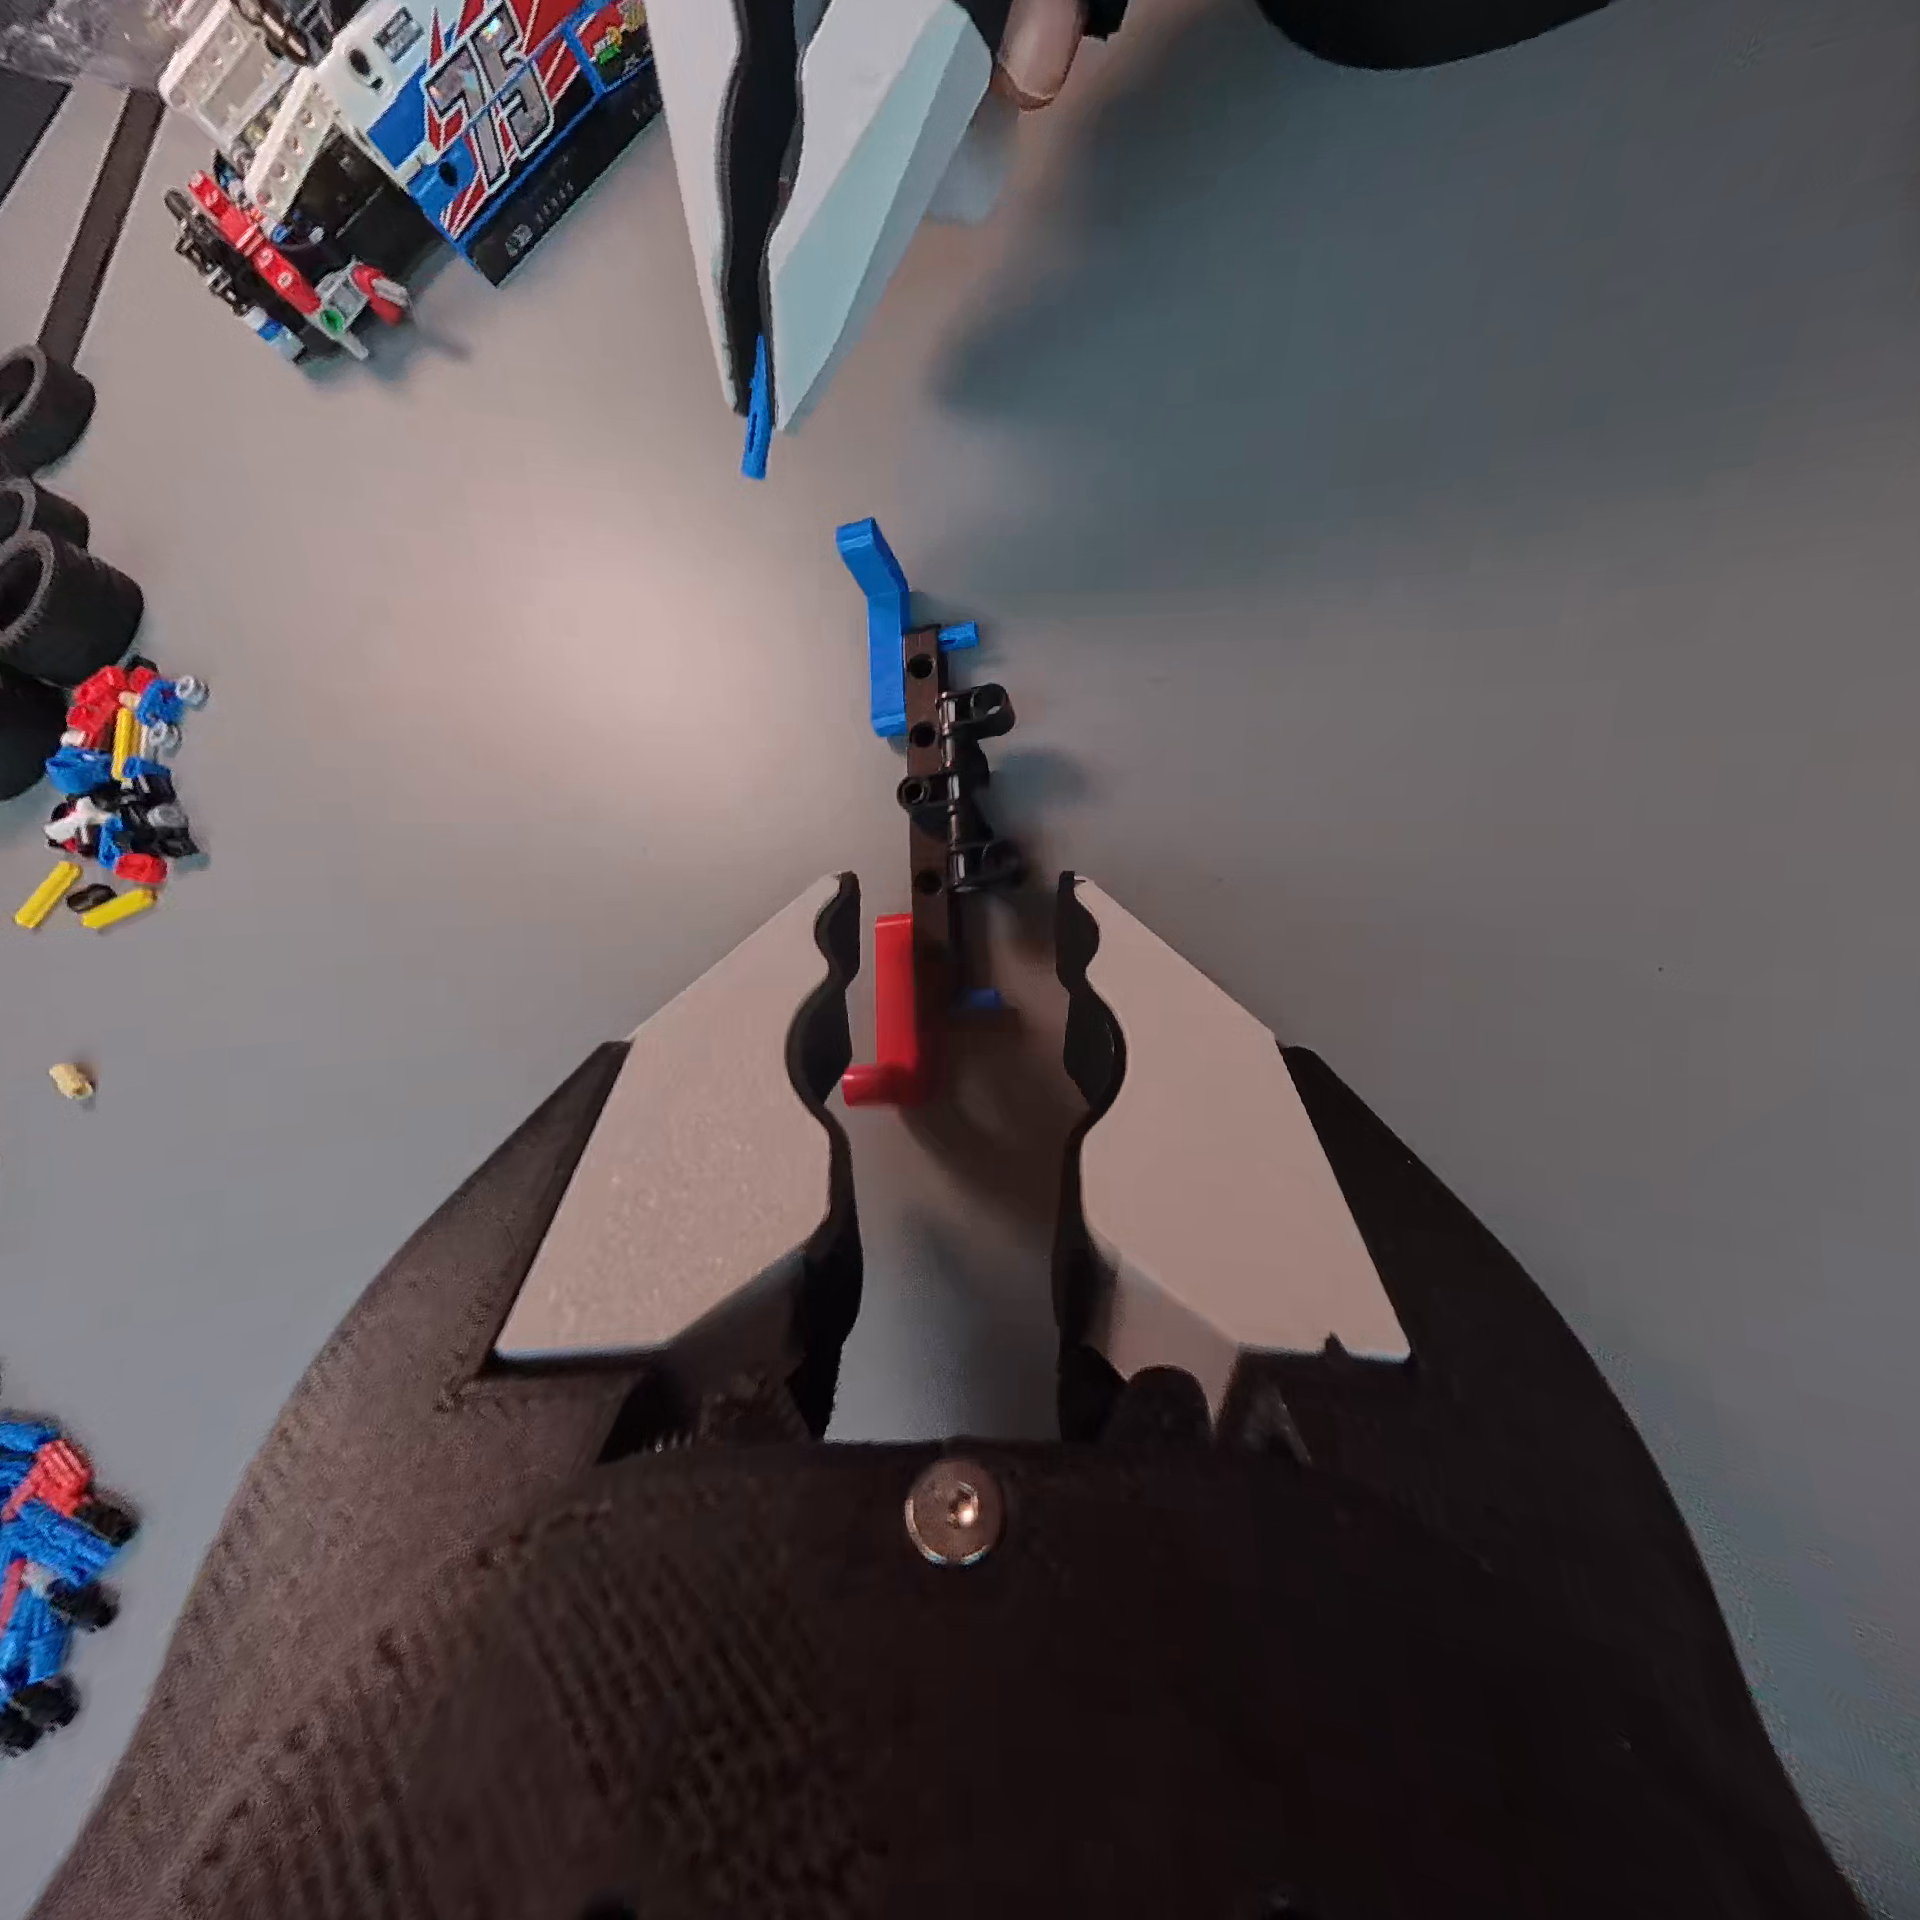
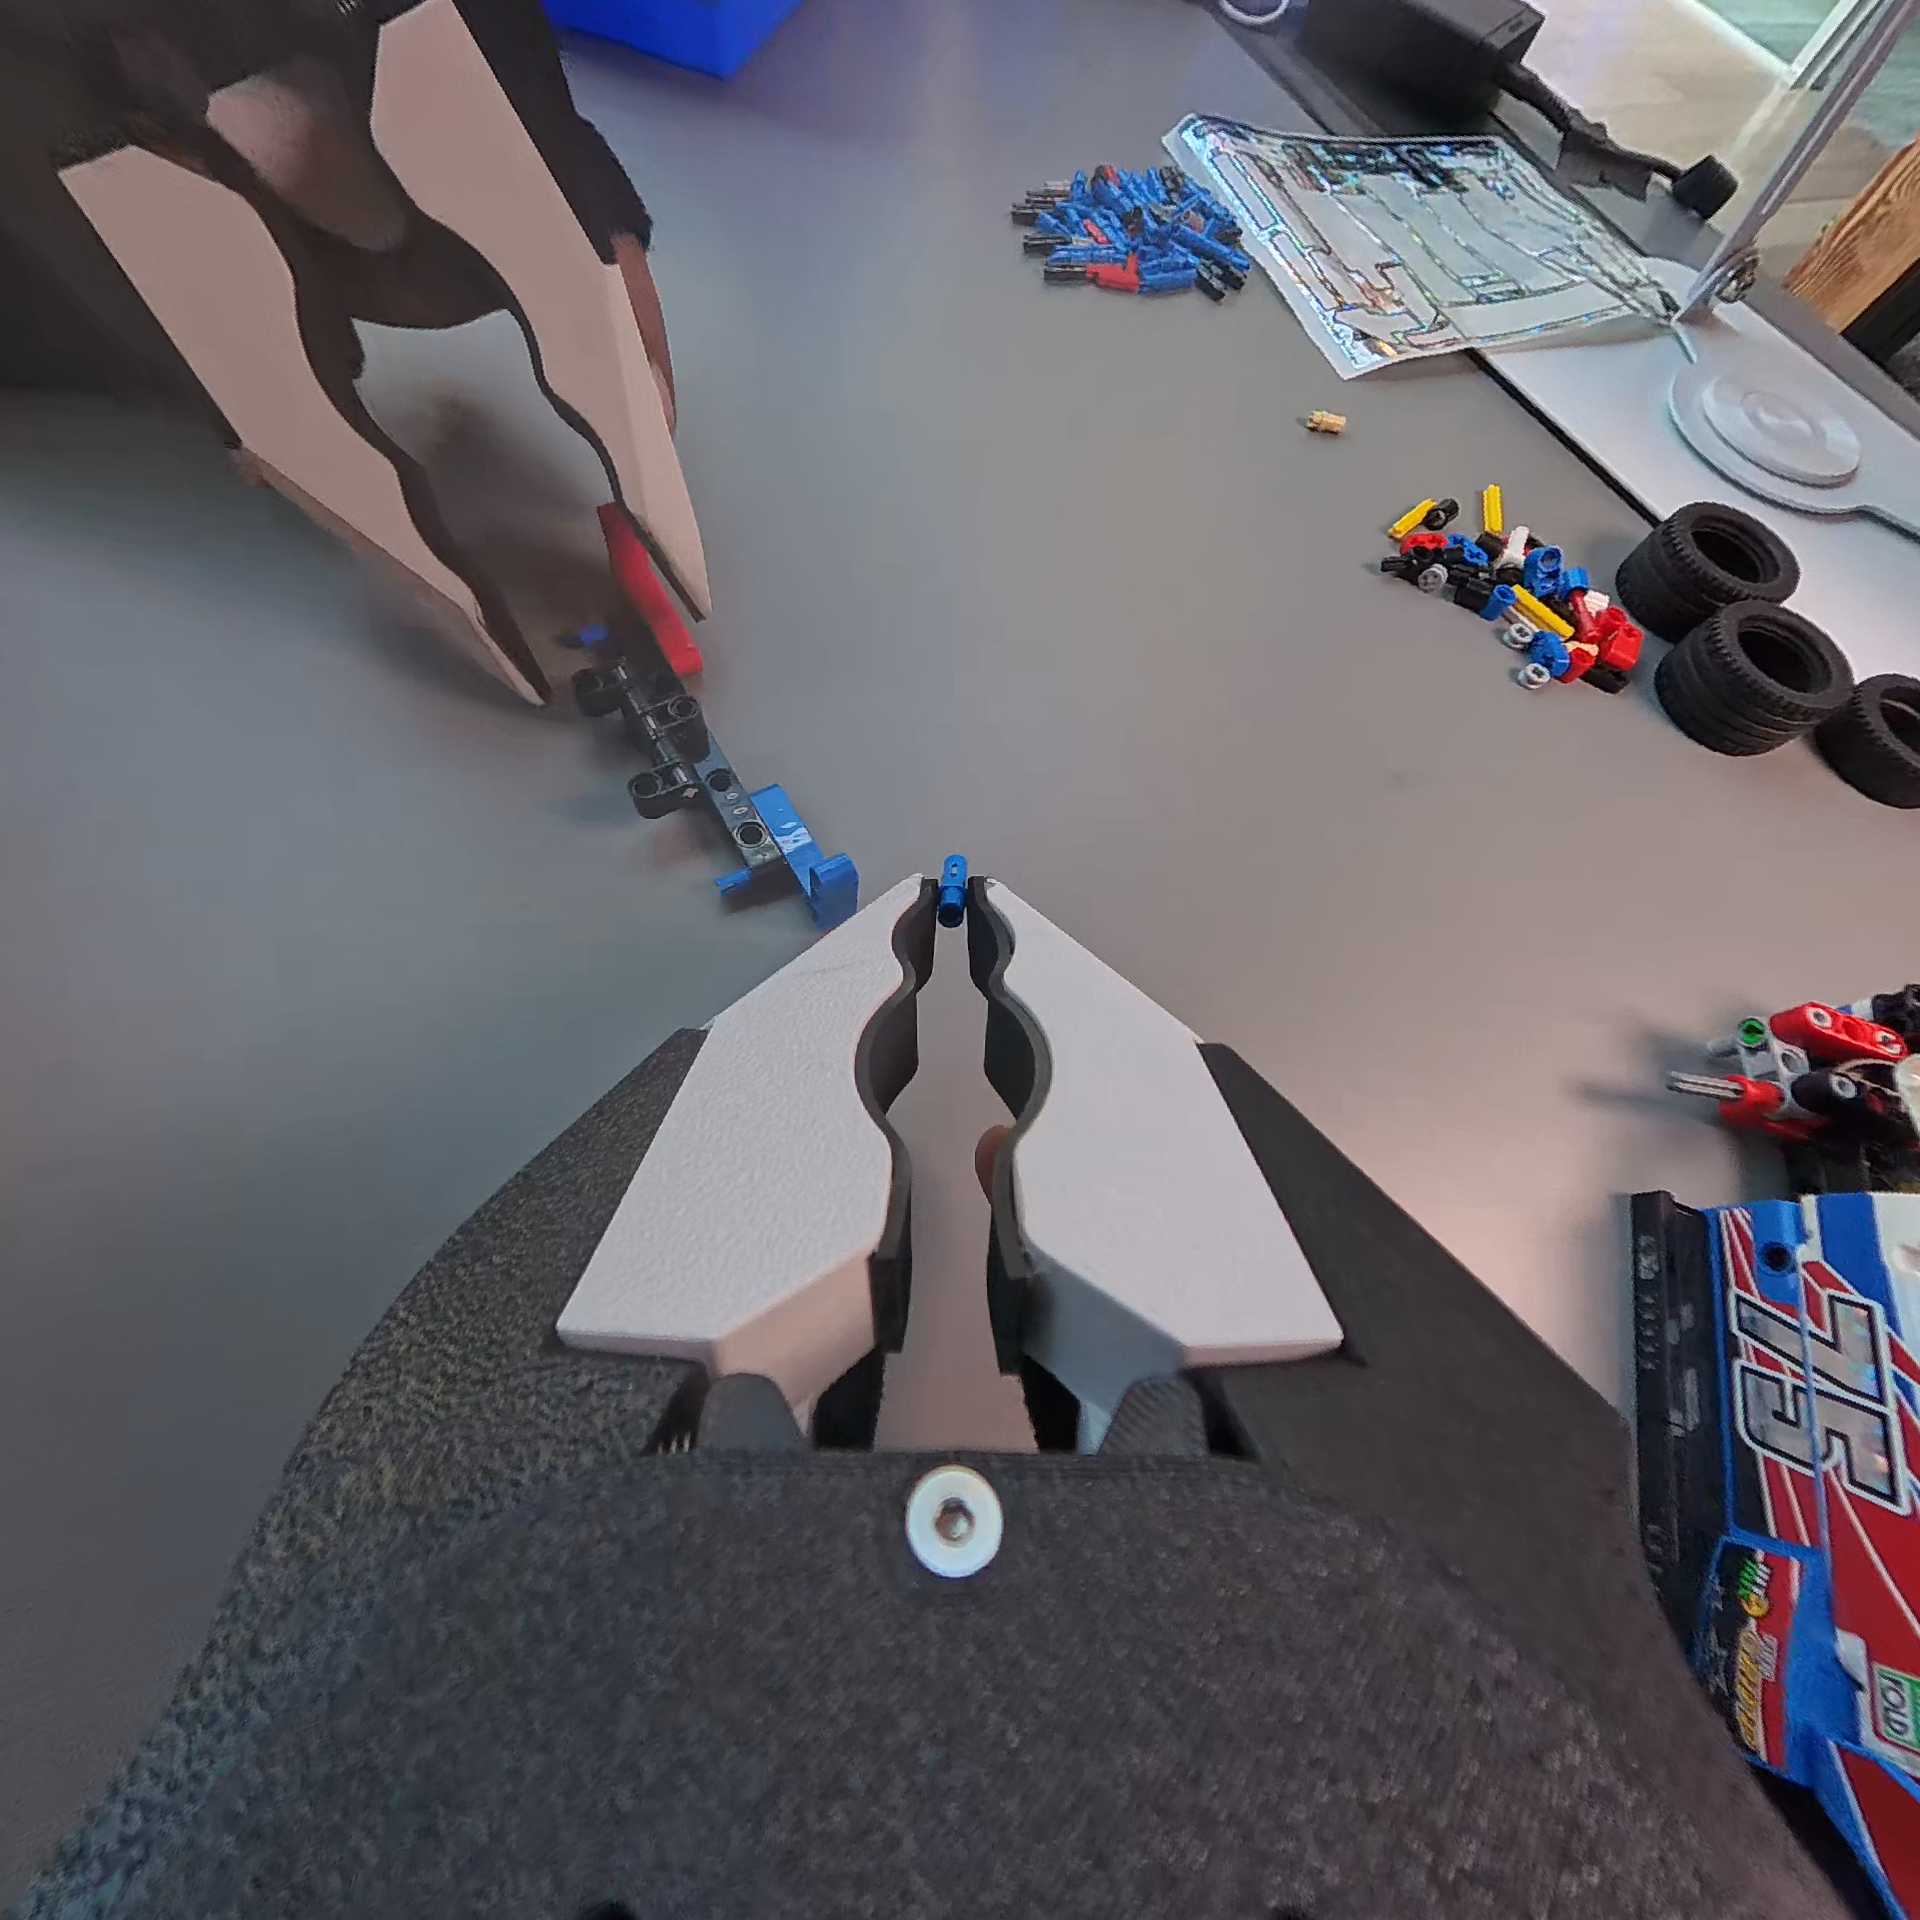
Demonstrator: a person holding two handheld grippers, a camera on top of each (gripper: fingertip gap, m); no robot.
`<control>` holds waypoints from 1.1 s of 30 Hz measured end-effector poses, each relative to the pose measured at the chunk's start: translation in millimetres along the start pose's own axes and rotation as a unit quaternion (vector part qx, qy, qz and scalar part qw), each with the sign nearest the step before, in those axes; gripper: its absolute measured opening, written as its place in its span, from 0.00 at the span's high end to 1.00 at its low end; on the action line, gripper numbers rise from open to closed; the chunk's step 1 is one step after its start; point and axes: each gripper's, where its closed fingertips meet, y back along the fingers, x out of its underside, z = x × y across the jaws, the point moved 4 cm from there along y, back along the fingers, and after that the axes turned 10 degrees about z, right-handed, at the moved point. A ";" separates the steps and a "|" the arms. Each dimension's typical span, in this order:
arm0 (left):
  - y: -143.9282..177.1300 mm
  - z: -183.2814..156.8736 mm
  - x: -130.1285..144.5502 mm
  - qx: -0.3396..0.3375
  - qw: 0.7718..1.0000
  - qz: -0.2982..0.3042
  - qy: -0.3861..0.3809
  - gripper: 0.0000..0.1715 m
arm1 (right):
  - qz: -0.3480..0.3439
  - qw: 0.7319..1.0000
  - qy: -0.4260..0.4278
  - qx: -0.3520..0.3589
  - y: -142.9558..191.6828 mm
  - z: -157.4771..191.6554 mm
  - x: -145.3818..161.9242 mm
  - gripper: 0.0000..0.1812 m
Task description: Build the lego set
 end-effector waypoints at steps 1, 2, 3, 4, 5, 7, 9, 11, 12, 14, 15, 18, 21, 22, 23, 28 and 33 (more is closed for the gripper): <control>-2.5 -1.5 -3.3 -0.003 1.000 0.004 -0.015 0.80 | 0.001 1.000 0.002 -0.001 -0.5 0.9 -0.2 0.98; -5.7 -1.0 -4.5 -0.009 1.000 0.014 -0.025 0.83 | 0.001 1.000 0.005 -0.001 -0.5 1.8 -0.5 0.98; -8.4 1.0 -5.3 -0.016 0.999 0.022 -0.028 0.87 | 0.000 1.000 0.007 -0.001 -0.1 2.5 -1.0 0.98; -10.5 4.5 -5.9 -0.023 0.999 0.027 -0.021 0.91 | -0.002 1.000 0.009 0.000 0.7 2.7 -1.7 0.98; -12.4 9.1 -5.6 -0.027 0.999 0.032 -0.005 0.91 | -0.004 1.000 0.010 0.001 1.8 2.4 -2.5 0.98; -12.8 17.0 -6.8 -0.002 0.998 0.016 0.066 0.91 | -0.011 1.000 0.008 0.003 4.8 1.4 -4.3 0.98; -10.0 24.3 -9.2 0.080 0.976 -0.025 0.201 0.91 | -0.020 1.000 0.002 0.000 7.7 0.8 -6.3 0.98; -4.9 33.0 -10.3 0.173 0.924 -0.077 0.333 0.91 | -0.025 1.000 -0.002 -0.006 9.6 1.3 -7.5 0.98; -3.2 37.4 -8.0 0.204 0.897 -0.092 0.381 0.91 | -0.027 1.000 -0.004 -0.011 10.1 2.3 -7.9 0.98; -2.7 46.1 0.8 0.212 0.872 -0.102 0.429 0.91 | -0.028 0.999 -0.007 -0.025 9.6 5.3 -8.3 0.98; -2.5 48.9 5.2 0.205 0.870 -0.101 0.438 0.90 | -0.028 0.999 -0.008 -0.030 8.6 7.1 -8.5 0.98; 1.2 53.1 13.3 0.177 0.877 -0.088 0.438 0.84 | -0.021 0.999 -0.002 -0.040 4.6 12.0 -7.7 0.98; 5.3 60.0 23.9 0.125 0.895 -0.069 0.423 0.83 | -0.016 0.999 0.001 -0.046 1.5 14.7 -6.7 0.98; 6.4 61.9 27.7 0.111 0.900 -0.062 0.417 0.84 | -0.015 0.999 0.000 -0.047 1.0 15.0 -6.5 0.98; 7.4 63.7 30.7 0.098 0.904 -0.057 0.412 0.84 | -0.015 0.999 -0.001 -0.047 0.6 15.0 -6.4 0.98; 13.6 61.3 30.4 0.105 0.908 -0.069 0.400 0.84 | -0.016 0.999 -0.004 -0.048 -0.3 15.2 -7.0 0.98; 17.1 46.6 35.6 0.127 0.922 -0.036 0.364 0.82 | -0.014 0.999 -0.005 -0.048 -1.0 14.9 -5.8 0.98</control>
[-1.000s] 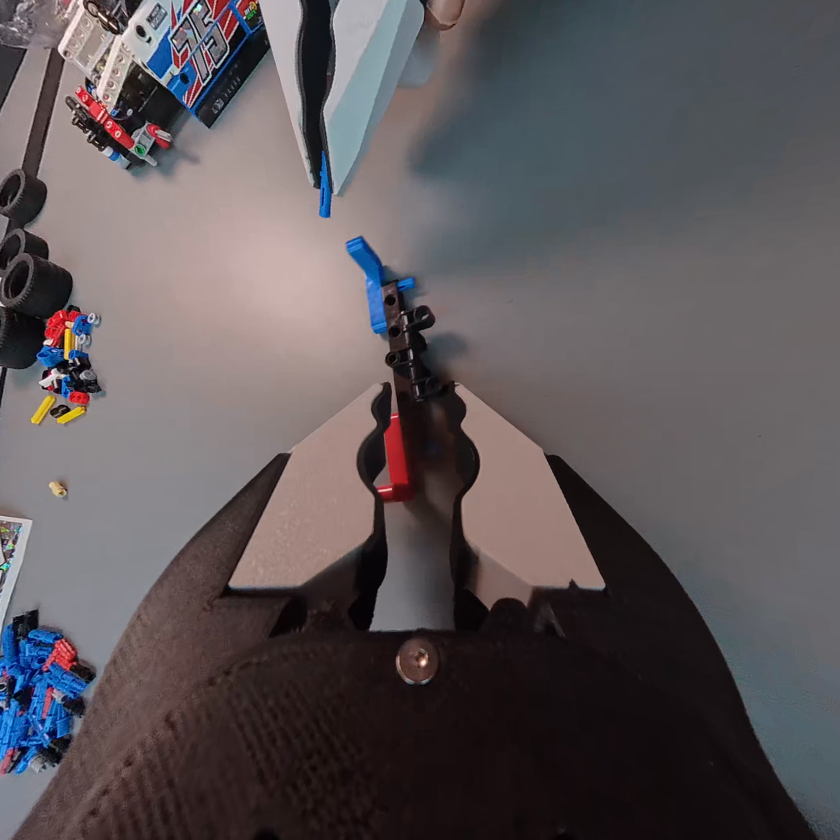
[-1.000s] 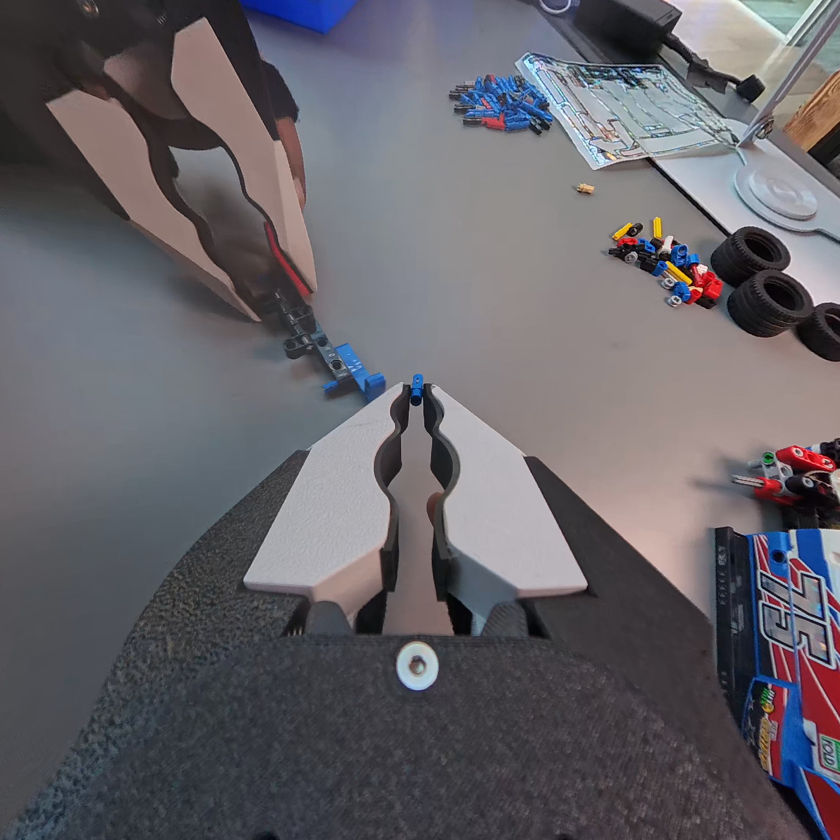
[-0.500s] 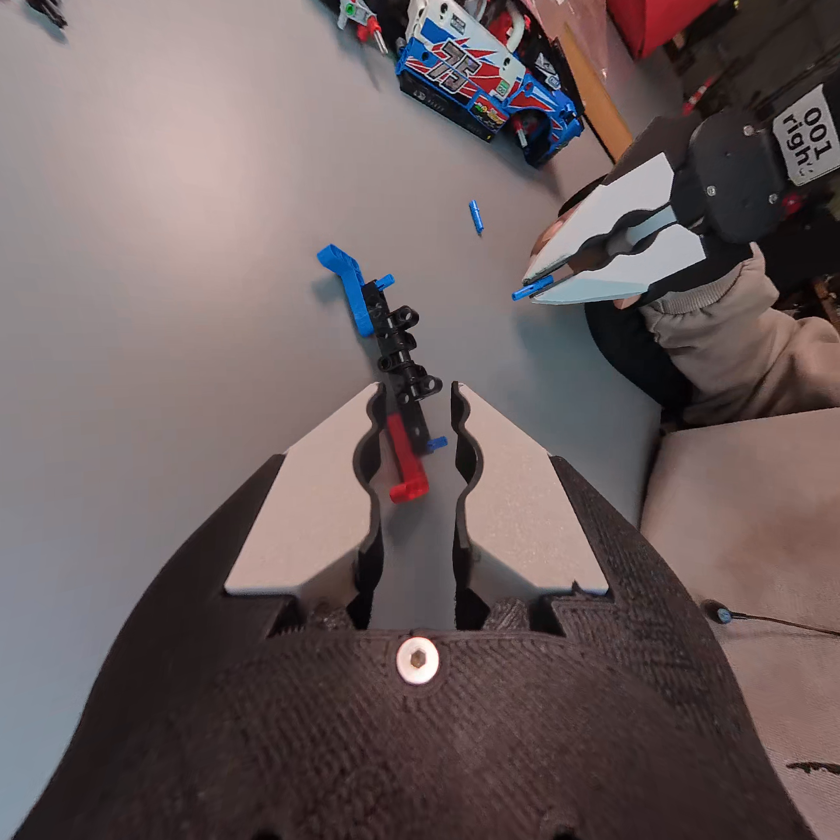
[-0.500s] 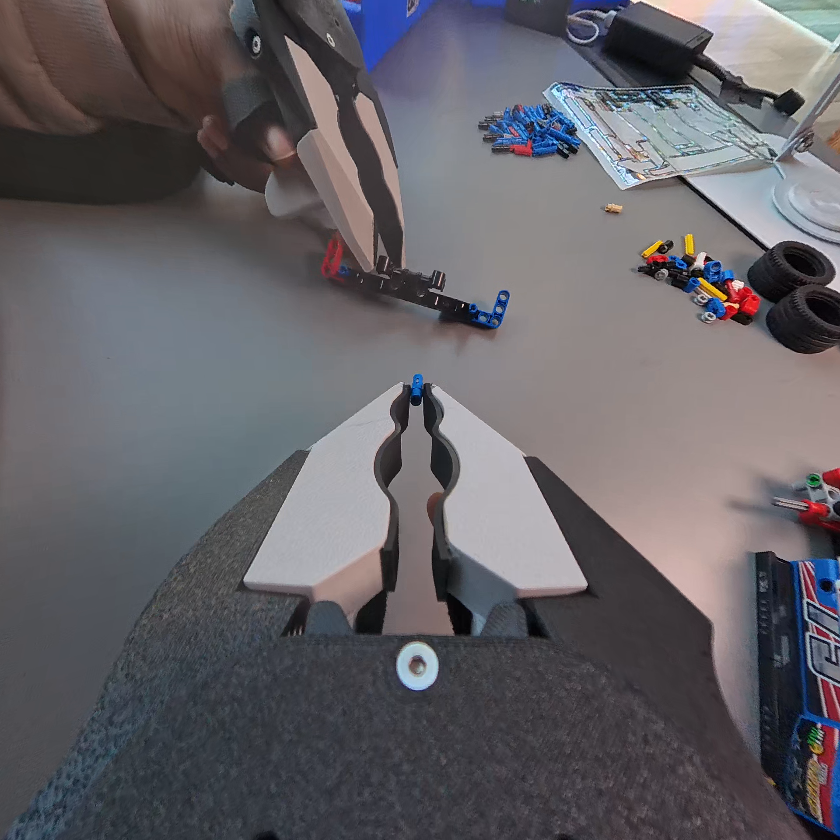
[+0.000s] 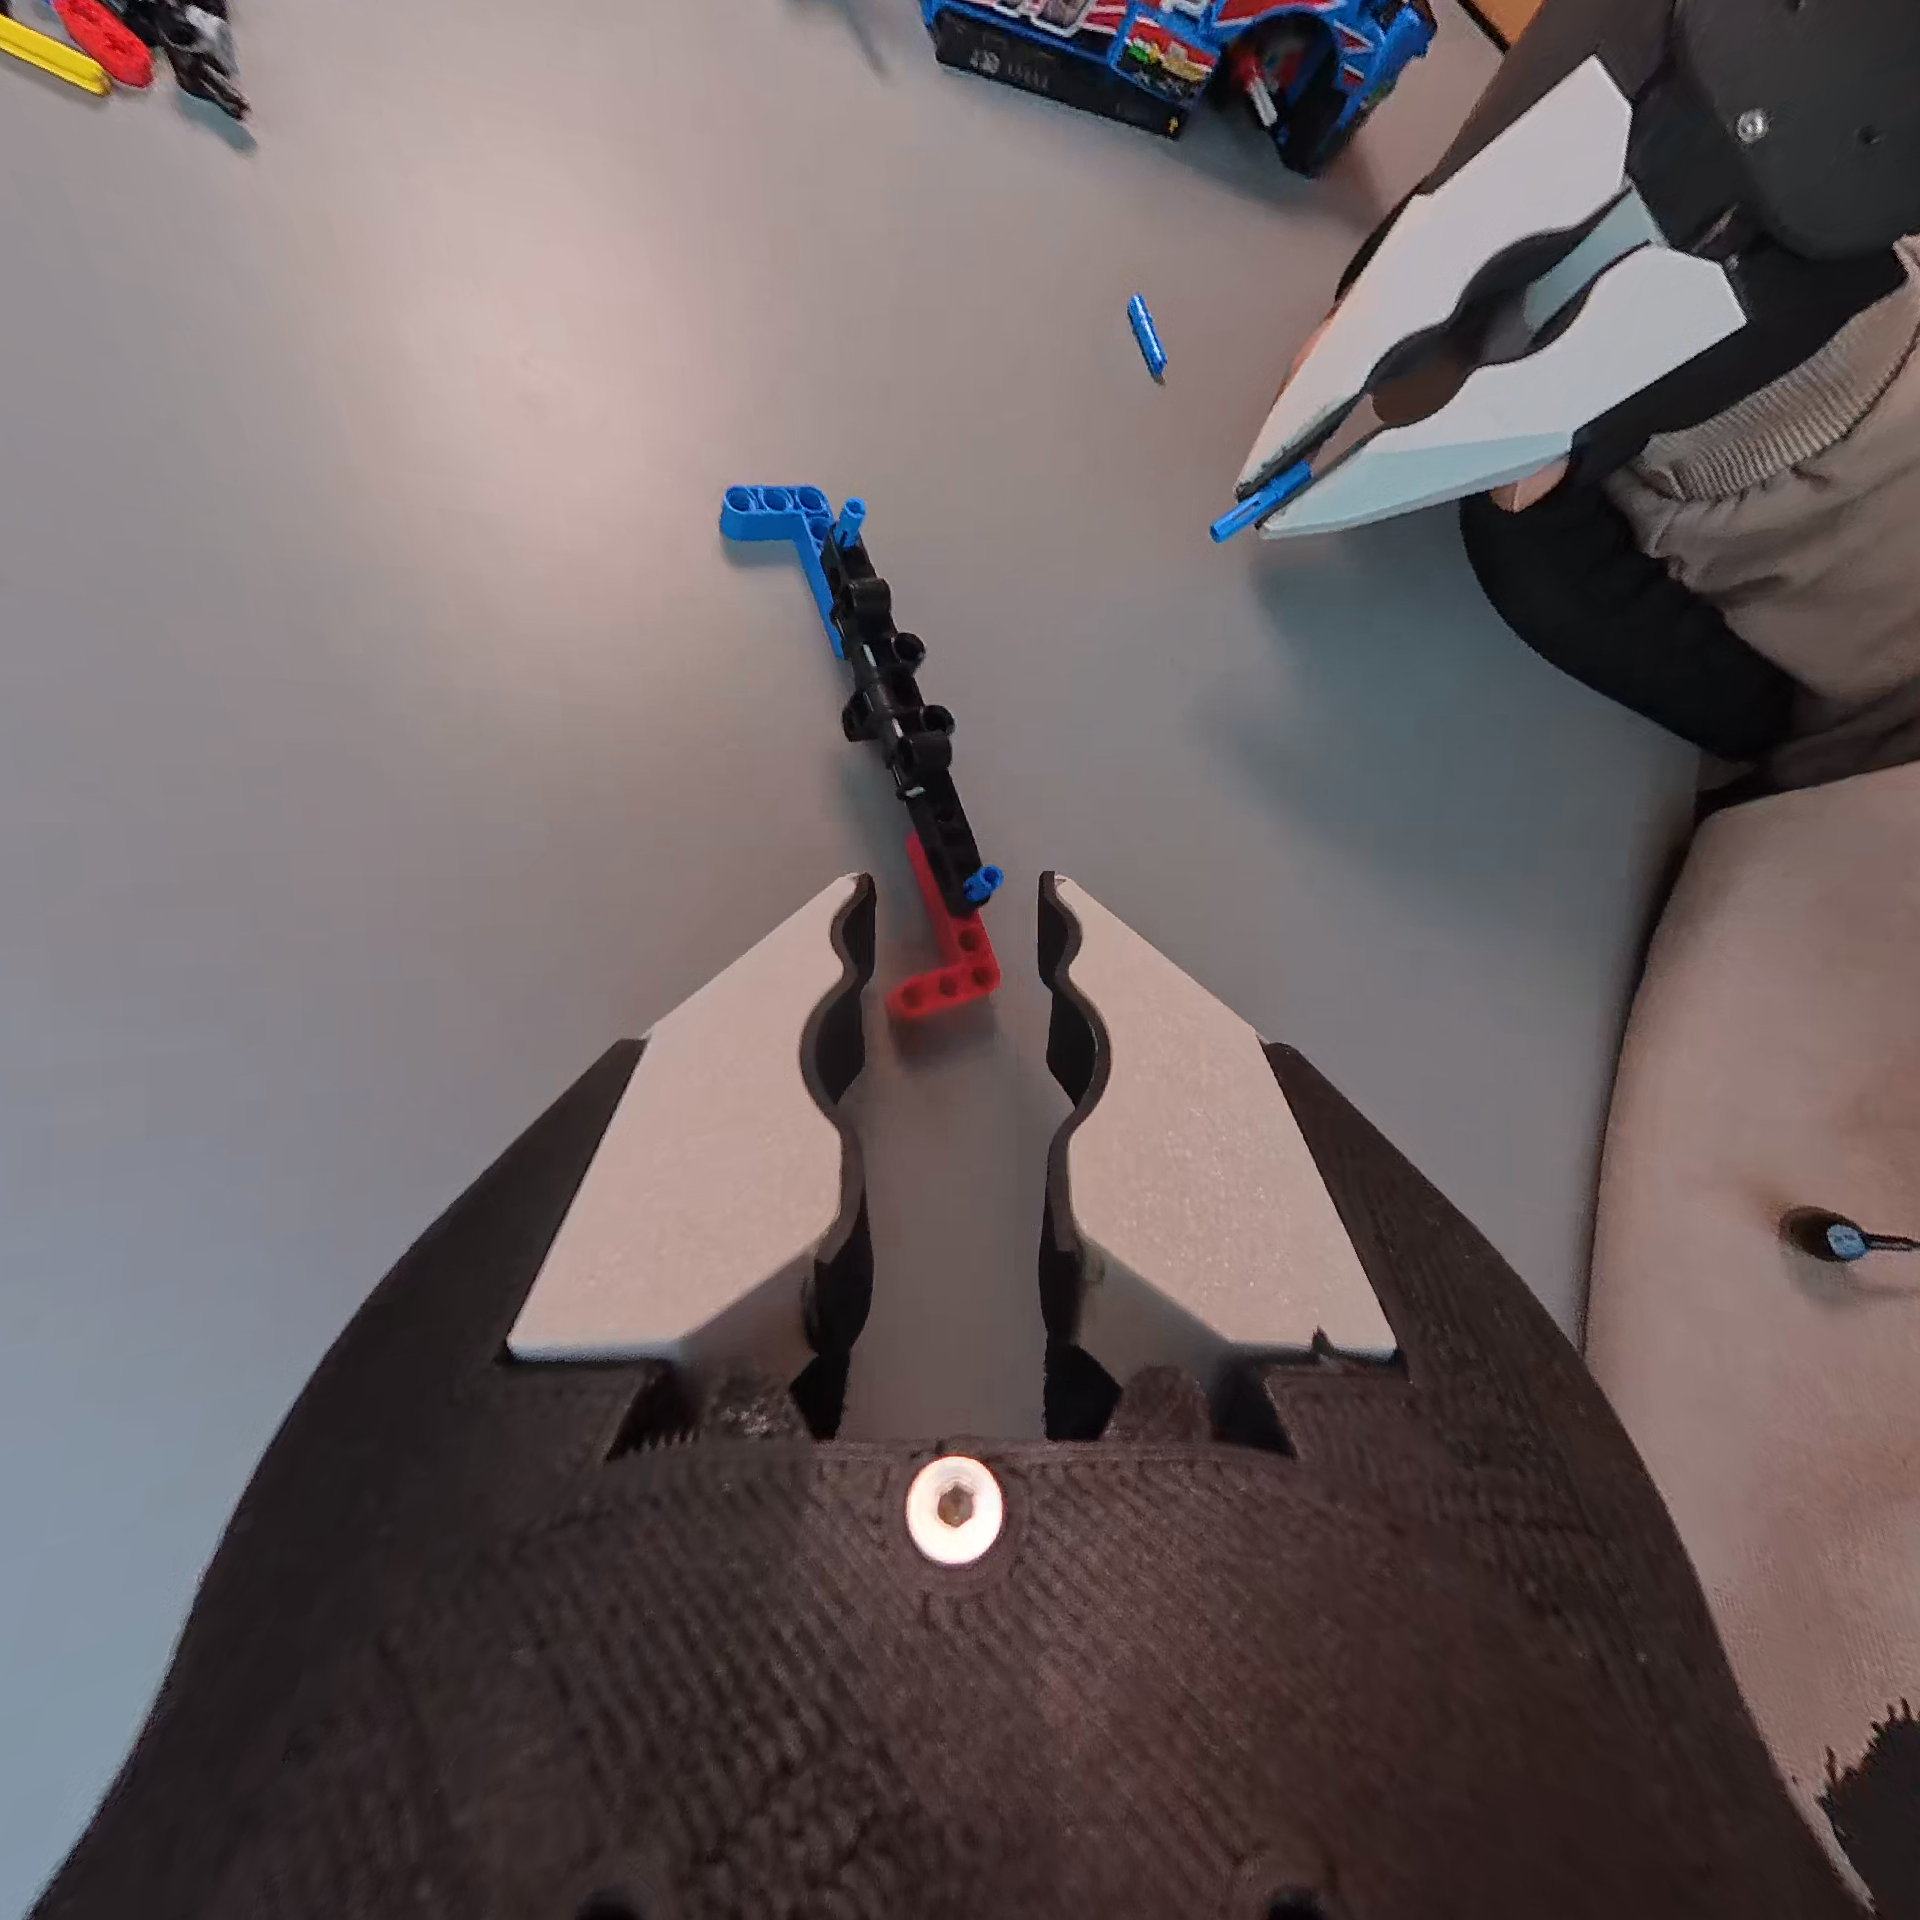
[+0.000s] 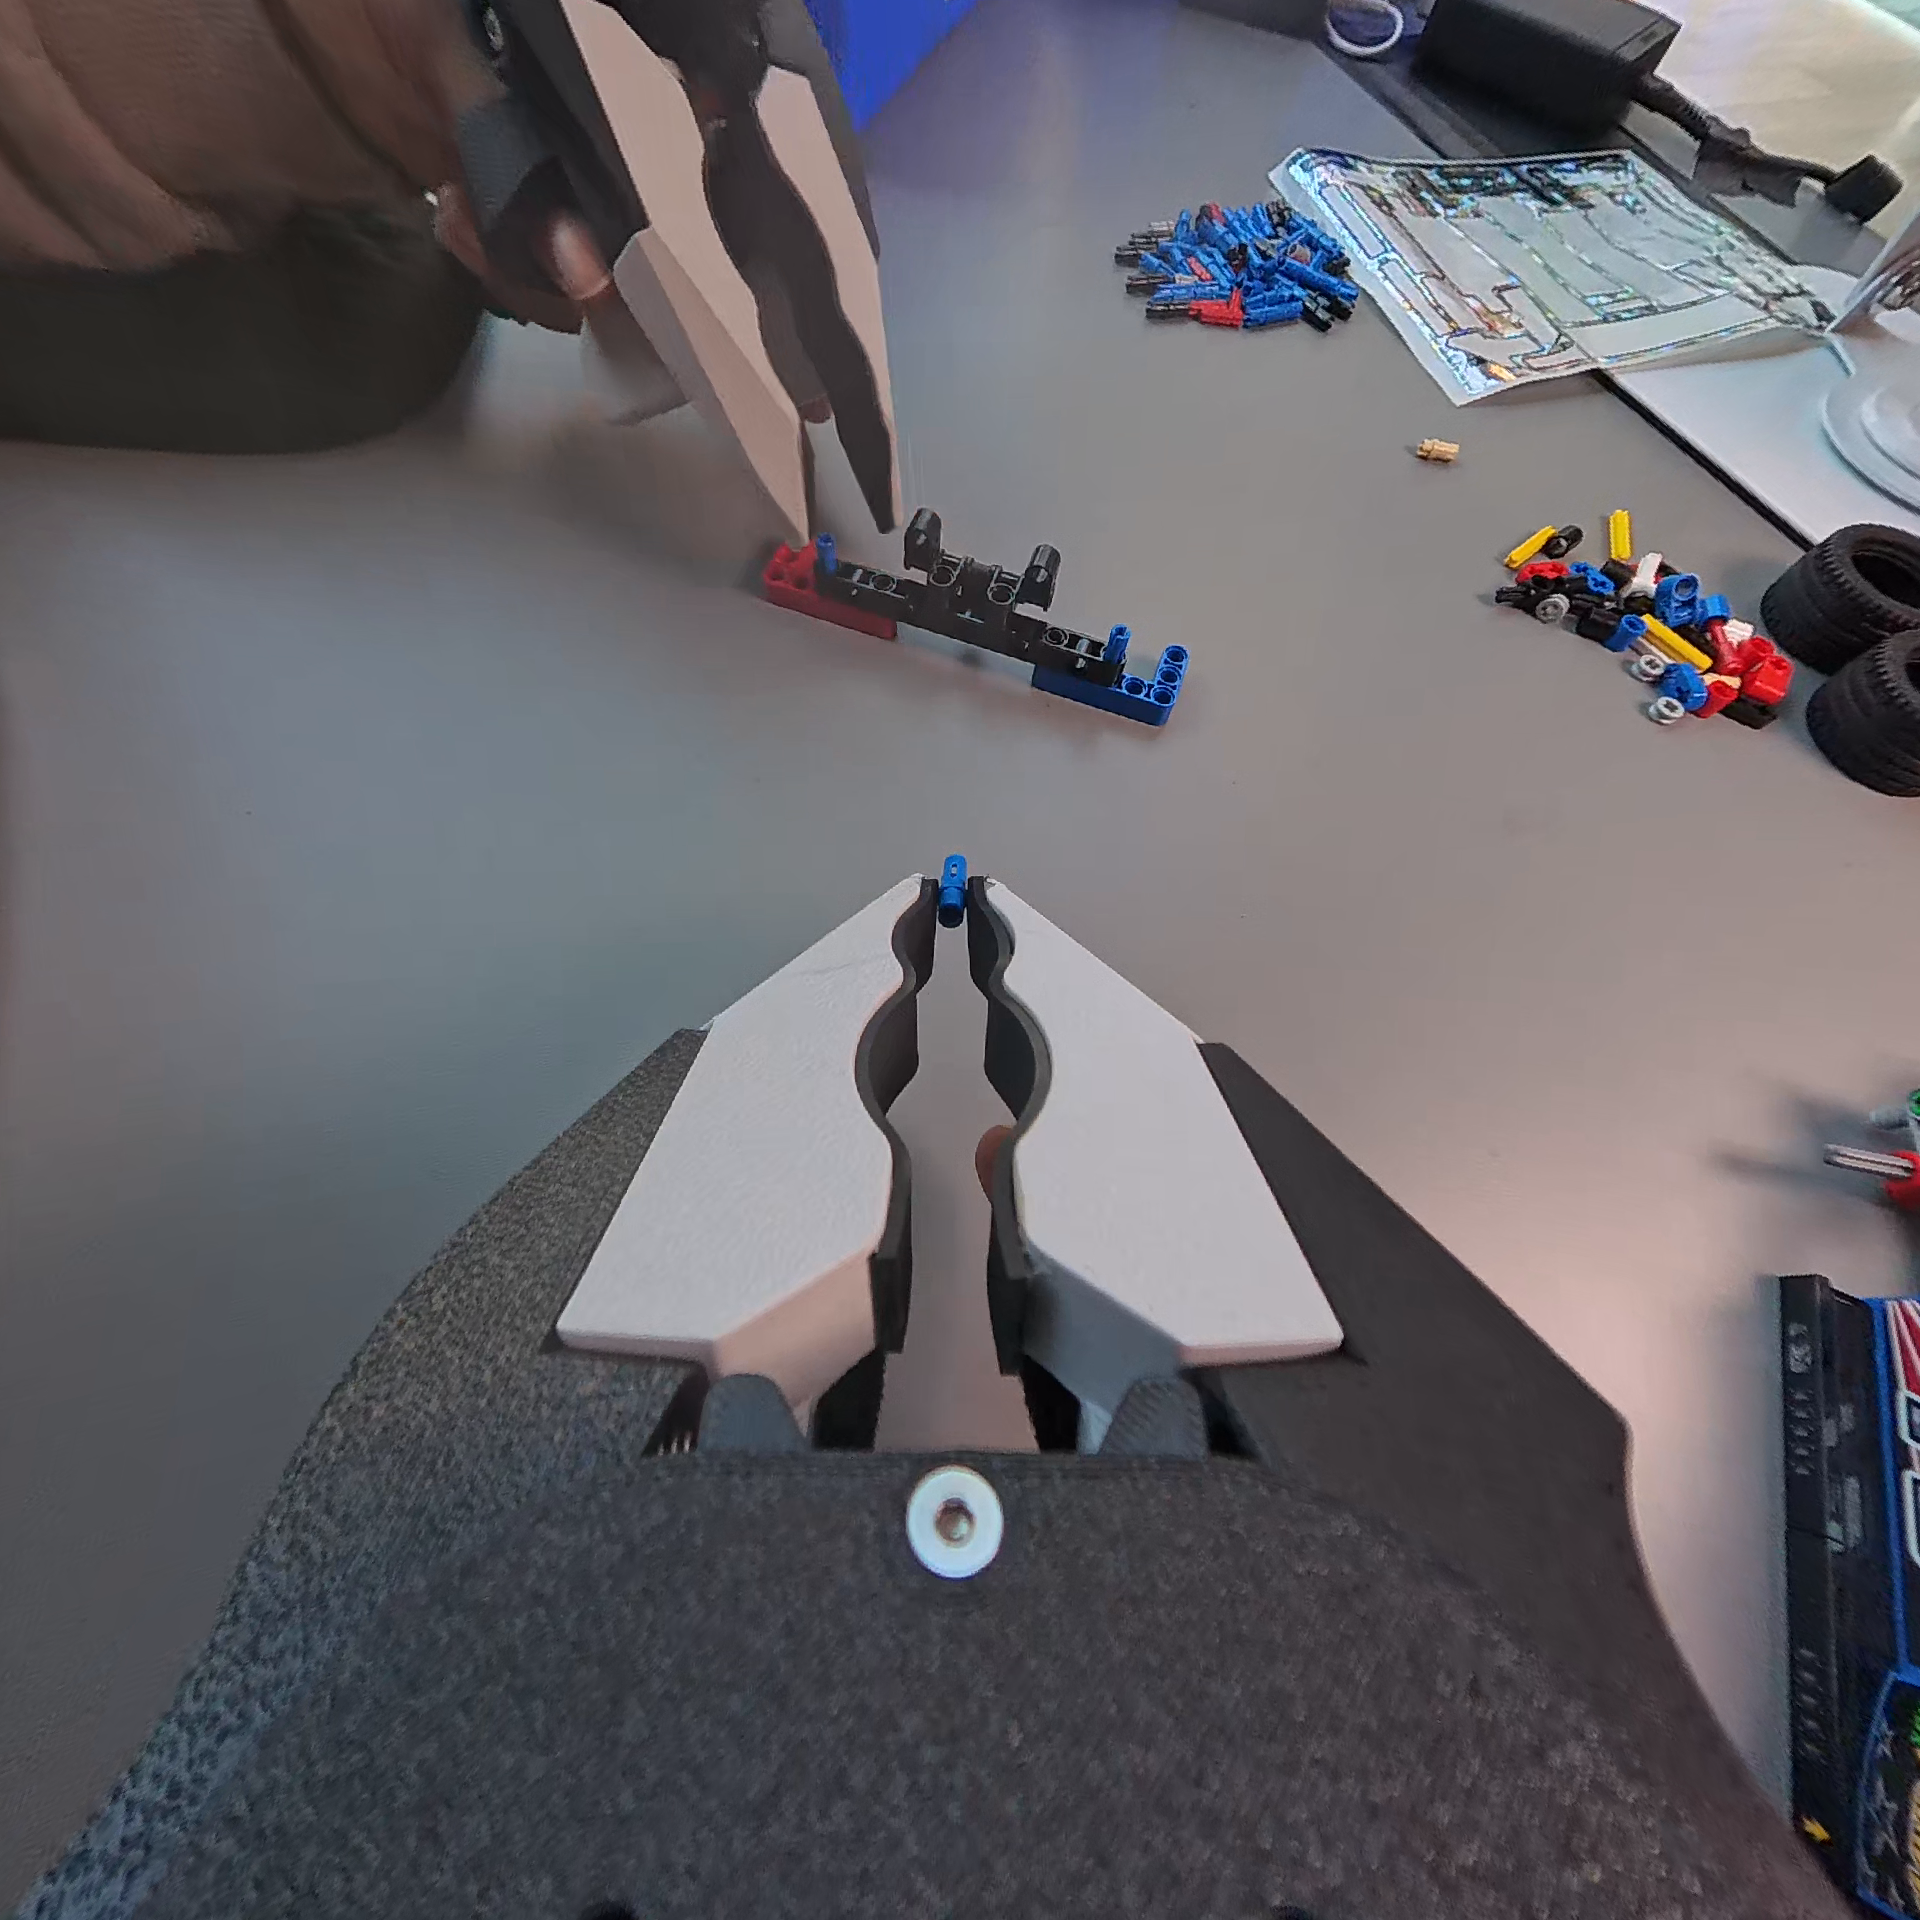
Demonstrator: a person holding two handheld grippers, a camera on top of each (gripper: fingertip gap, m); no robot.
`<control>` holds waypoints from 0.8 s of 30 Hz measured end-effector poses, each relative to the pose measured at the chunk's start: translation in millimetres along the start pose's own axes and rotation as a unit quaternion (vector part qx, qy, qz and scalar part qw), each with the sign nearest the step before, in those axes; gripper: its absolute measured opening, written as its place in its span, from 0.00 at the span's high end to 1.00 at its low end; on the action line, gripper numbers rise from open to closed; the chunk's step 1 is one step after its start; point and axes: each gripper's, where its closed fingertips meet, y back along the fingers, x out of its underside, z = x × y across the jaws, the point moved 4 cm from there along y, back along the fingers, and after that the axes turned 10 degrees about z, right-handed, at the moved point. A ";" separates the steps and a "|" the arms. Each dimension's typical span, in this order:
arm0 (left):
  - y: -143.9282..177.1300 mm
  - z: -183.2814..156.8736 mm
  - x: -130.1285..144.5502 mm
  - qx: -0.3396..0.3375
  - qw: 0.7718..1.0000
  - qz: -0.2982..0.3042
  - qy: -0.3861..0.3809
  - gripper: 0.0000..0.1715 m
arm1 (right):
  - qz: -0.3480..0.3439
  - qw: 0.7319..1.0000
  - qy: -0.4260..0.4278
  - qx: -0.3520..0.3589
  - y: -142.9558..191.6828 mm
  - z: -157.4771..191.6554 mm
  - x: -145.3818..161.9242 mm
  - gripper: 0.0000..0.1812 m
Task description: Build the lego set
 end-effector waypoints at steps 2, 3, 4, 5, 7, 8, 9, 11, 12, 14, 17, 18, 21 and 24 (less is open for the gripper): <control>-3.2 -6.5 2.0 0.013 1.000 0.001 -0.011 0.82 | 0.000 1.000 0.000 -0.001 -0.6 0.1 0.1 0.98; -5.8 -9.1 1.7 0.014 1.000 0.001 -0.017 0.83 | 0.001 1.000 0.000 -0.003 -1.2 0.5 0.3 0.98; -8.6 -11.4 0.9 0.010 1.000 0.002 -0.025 0.84 | 0.003 1.000 0.000 -0.004 -1.9 0.8 0.6 0.98; -11.3 -13.3 -0.4 0.002 0.999 0.003 -0.035 0.84 | 0.004 1.000 0.001 -0.004 -2.7 1.3 0.9 0.98; -16.4 -16.6 -2.4 -0.019 0.998 0.008 -0.061 0.87 | 0.007 1.000 0.004 -0.003 -3.3 1.8 1.3 0.98; -19.0 -17.8 -3.5 -0.030 0.997 0.010 -0.070 0.89 | 0.007 1.000 0.004 -0.002 -3.3 1.9 1.4 0.98; -21.4 -19.4 -5.2 -0.038 0.997 0.008 -0.073 0.90 | 0.006 1.000 0.004 -0.002 -3.0 1.7 1.2 0.98; -26.7 -28.7 -7.7 -0.027 0.996 0.004 -0.080 0.88 | 0.005 1.000 0.001 -0.002 -3.1 1.1 1.2 0.98; -29.1 -34.2 -9.0 -0.020 0.996 0.000 -0.086 0.87 | 0.006 1.000 0.001 -0.003 -3.3 0.9 1.4 0.98; -34.0 -45.9 -9.9 -0.007 0.994 -0.003 -0.106 0.86 | 0.007 1.000 0.000 -0.003 -4.0 1.0 1.9 0.98; -39.3 -65.0 -9.2 0.022 0.989 -0.005 -0.148 0.81 | 0.011 1.000 0.000 -0.004 -5.7 1.1 2.9 0.98; -38.7 -71.9 -9.1 0.036 0.986 -0.010 -0.165 0.81 | 0.012 1.000 0.000 -0.004 -6.1 1.0 3.2 0.98; -31.9 -78.3 -11.3 0.048 0.980 -0.029 -0.189 0.81 | 0.013 1.000 -0.002 -0.003 -6.5 0.5 3.9 0.98; -21.7 -69.9 -8.9 0.036 0.981 -0.028 -0.190 0.85 | 0.012 1.000 -0.004 -0.003 -6.6 -0.2 3.9 0.98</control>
